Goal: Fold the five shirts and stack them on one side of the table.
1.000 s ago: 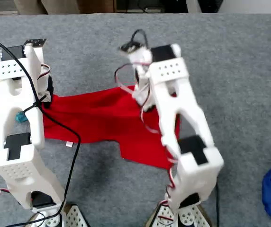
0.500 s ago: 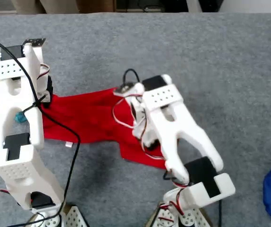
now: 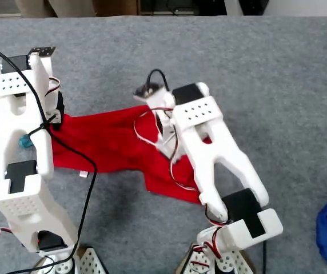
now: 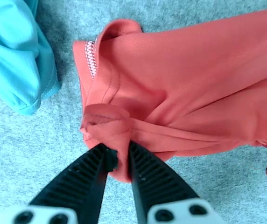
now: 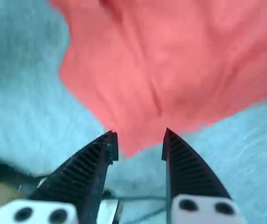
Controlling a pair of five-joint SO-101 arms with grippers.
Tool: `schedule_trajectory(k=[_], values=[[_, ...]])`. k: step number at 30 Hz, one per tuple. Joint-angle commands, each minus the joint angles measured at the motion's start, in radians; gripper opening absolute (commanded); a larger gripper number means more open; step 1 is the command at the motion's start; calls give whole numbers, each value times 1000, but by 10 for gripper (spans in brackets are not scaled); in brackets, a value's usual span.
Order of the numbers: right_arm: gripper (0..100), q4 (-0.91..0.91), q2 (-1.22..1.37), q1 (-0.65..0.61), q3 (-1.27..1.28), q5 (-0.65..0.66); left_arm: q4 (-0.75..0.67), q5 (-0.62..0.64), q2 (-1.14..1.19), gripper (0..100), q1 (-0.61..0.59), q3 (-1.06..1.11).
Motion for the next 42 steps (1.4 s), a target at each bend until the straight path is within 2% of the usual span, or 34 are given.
schedule_trajectory(k=[1,9,19,31,33,37,42], values=[[178,-46,62,-7,-87,11,6,-6,-61,19,-11,-3],[178,-95,328,-15,-157,5,6,-3,-61,19,-9,-3],[178,-58,334,-122,-163,9,6,-5,-61,19,-11,-3],[177,-101,460,-125,-171,11,6,-5,-61,19,-11,-3],[157,-110,470,-120,-171,11,6,-5,-61,19,-11,-3],[38,-112,449,-120,-173,3,6,-5,-61,19,-11,-3],[27,-104,392,-114,-163,2,6,-5,-61,19,-11,-3]])
